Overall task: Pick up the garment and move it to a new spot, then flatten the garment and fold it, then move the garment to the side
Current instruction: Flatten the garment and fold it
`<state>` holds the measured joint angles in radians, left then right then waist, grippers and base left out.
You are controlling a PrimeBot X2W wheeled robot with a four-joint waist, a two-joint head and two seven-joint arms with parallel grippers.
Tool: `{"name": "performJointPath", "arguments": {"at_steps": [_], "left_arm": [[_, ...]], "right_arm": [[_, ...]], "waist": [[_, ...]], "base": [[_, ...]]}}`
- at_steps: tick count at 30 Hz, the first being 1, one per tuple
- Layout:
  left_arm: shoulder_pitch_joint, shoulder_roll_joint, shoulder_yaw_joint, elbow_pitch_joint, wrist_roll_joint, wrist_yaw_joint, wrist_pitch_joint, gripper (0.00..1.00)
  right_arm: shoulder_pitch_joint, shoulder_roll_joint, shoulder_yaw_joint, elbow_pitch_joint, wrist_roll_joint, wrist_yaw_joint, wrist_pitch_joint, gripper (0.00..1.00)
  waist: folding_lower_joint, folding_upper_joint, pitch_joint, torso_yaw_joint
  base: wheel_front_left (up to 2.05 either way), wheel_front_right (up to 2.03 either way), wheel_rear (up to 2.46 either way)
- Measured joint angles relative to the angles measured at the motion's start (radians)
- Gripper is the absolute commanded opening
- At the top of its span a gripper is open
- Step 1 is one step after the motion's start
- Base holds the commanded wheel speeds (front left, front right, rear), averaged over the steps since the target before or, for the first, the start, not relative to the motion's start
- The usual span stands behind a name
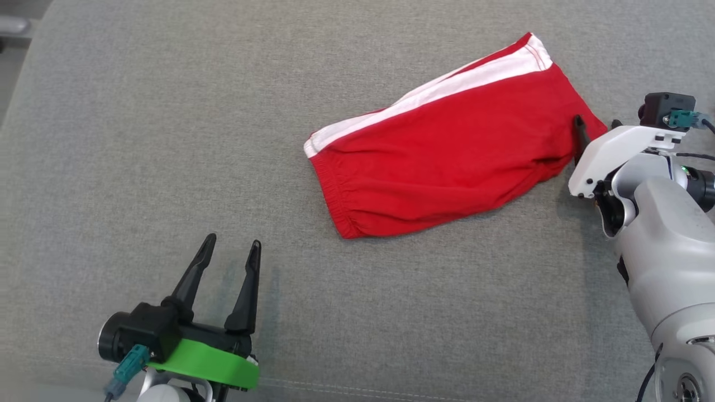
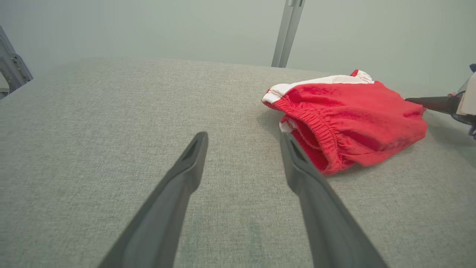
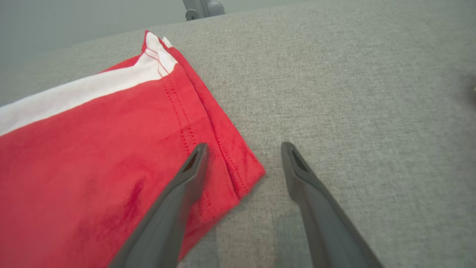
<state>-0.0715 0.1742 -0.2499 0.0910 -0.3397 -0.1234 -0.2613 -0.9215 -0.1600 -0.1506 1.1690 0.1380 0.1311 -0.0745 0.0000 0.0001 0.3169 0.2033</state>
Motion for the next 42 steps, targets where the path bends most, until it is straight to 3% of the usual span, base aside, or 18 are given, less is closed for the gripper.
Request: {"name": "performJointPath", "arguments": {"at_steps": [3,4,5,6,7,21,31,42], "left_arm": [[0.000,-0.007,0.001,0.003,0.026,-0.003,0.000,1.00],[0.000,-0.011,0.002,0.005,0.030,-0.004,0.000,1.00],[0.000,-0.014,0.004,0.005,0.034,-0.004,0.000,1.00],[0.000,-0.015,0.005,0.006,0.037,-0.004,0.000,1.00],[0.001,-0.016,0.007,0.007,0.041,-0.004,0.000,1.00],[0.043,-0.010,0.001,0.011,0.084,-0.005,0.000,1.00],[0.071,-0.015,0.003,0.006,0.106,-0.006,0.000,1.00],[0.090,-0.033,0.025,0.006,0.127,-0.006,0.000,1.00]], "right_arm": [[-0.007,-0.009,-0.009,0.026,0.000,0.000,0.015,0.96],[-0.007,-0.009,-0.010,0.033,-0.001,0.000,0.018,0.77],[-0.008,-0.010,-0.010,0.037,-0.002,0.000,0.019,0.33],[-0.008,-0.010,-0.010,0.041,-0.005,0.000,0.019,0.06],[-0.008,-0.009,-0.009,0.045,-0.006,0.000,0.019,0.00],[0.068,0.000,-0.008,0.036,0.077,0.000,-0.097,0.00],[0.235,0.031,0.026,-0.065,0.221,0.000,-0.147,0.00],[0.369,0.038,0.089,-0.205,0.291,0.000,-0.158,0.00]], "waist": [[0.0000,0.0000,-0.004,0.025],[0.0000,0.0000,-0.006,0.033],[0.0000,0.0000,-0.008,0.039],[0.0000,0.0000,-0.010,0.043],[0.0000,0.0000,-0.014,0.046],[0.0000,0.0000,-0.074,-0.014],[0.0000,0.0000,-0.116,-0.107],[0.0000,0.0000,-0.158,-0.157]], "base": [[0.00,0.00,0.00],[0.00,0.00,0.00],[0.00,0.00,0.00],[0.00,0.00,0.00],[0.00,0.00,0.00],[0.00,0.00,0.00],[0.00,0.00,0.00],[0.00,0.00,0.00]]}}
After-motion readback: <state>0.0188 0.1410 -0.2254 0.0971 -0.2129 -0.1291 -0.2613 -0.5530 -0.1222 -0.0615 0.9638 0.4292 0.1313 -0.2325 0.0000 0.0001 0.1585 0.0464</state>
